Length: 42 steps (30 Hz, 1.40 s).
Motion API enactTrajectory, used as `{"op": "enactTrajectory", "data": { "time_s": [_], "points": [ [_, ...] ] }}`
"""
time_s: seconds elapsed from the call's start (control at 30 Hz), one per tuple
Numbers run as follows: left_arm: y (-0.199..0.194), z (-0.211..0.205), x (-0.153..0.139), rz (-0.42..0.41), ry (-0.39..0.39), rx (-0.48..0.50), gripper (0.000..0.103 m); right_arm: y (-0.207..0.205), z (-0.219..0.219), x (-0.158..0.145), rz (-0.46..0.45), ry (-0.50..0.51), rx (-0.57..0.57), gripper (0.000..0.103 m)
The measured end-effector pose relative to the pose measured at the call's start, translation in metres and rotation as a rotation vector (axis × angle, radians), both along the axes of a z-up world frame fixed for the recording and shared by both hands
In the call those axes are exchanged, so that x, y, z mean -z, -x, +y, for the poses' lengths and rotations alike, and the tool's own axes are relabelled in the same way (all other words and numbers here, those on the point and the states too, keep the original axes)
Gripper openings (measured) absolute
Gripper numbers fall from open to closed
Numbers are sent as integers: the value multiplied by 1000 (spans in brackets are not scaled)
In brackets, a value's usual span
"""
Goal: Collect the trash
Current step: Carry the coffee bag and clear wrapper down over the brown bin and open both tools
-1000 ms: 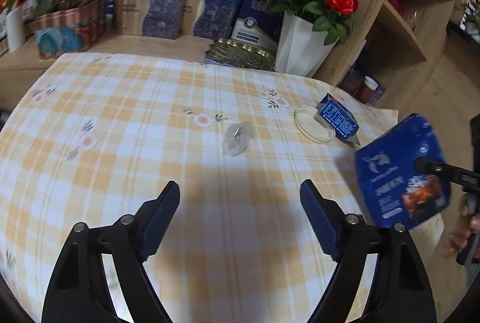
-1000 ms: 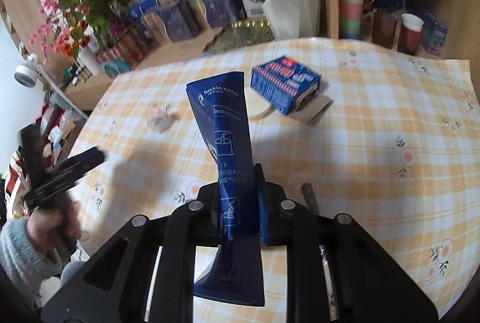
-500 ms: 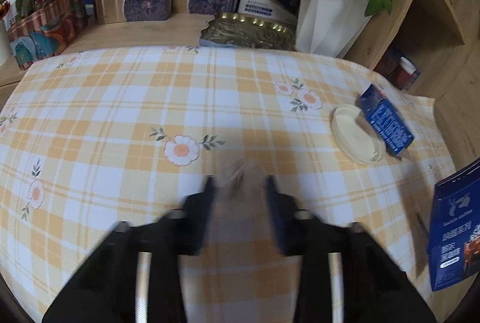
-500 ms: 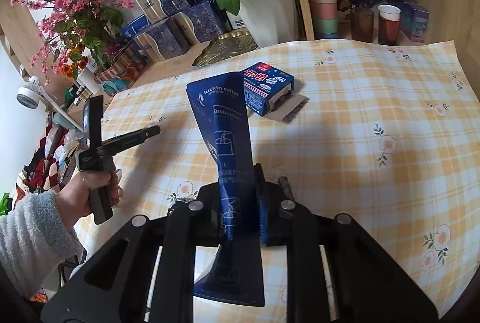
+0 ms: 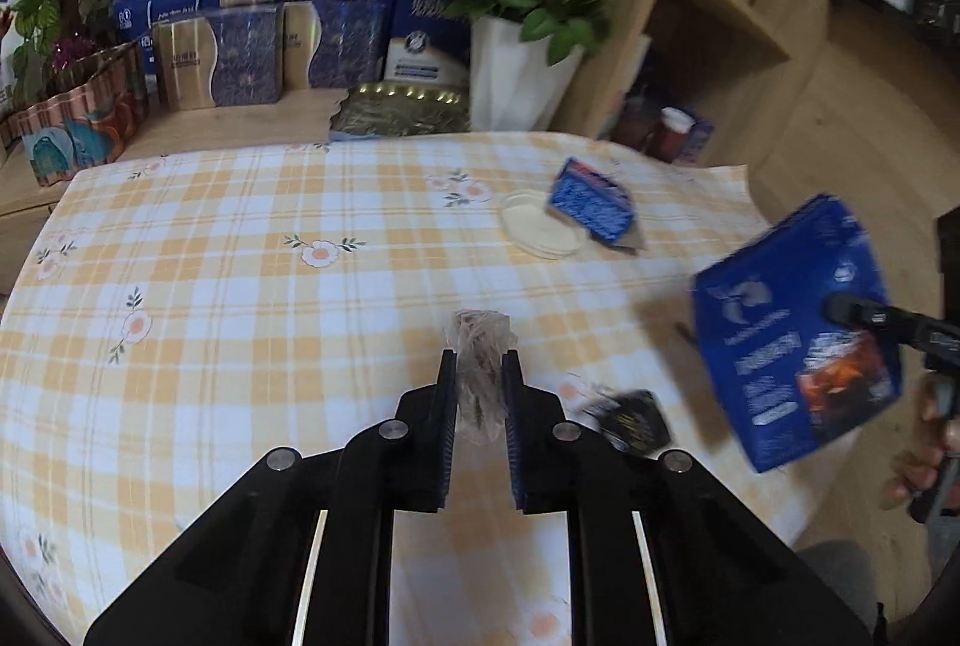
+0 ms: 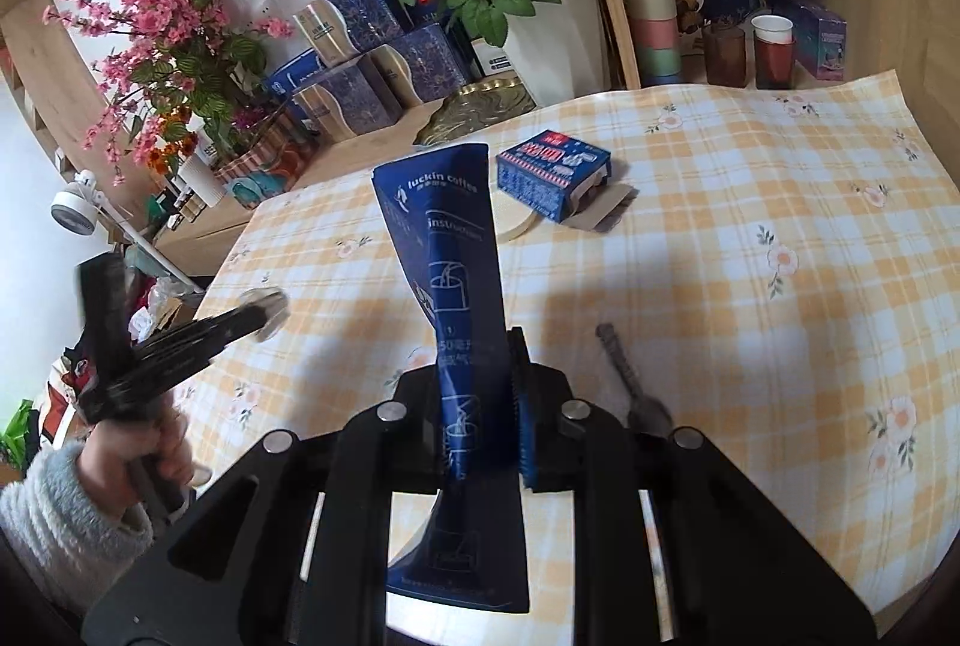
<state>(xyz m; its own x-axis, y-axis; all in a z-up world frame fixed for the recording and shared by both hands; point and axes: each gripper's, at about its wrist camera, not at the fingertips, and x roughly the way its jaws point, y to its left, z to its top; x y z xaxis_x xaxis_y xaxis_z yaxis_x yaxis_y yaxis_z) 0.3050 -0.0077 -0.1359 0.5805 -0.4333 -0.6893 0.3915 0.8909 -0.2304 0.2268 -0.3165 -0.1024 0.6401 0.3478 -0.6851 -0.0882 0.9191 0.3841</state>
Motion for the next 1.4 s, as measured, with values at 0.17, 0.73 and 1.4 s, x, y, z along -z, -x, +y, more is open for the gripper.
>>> {"op": "enactTrajectory", "data": {
  "time_s": [0.17,0.73,1.4],
  "points": [
    [67,0,-24,-54,-15,24,14,32,10,-4,1,7,6,20],
    [214,8,-36,-62,20,38,14,151,20,8,4,-35,30,20],
    [265,11,1,11,4,29,14,213,74,87,160,-14,-129,19]
  ]
}}
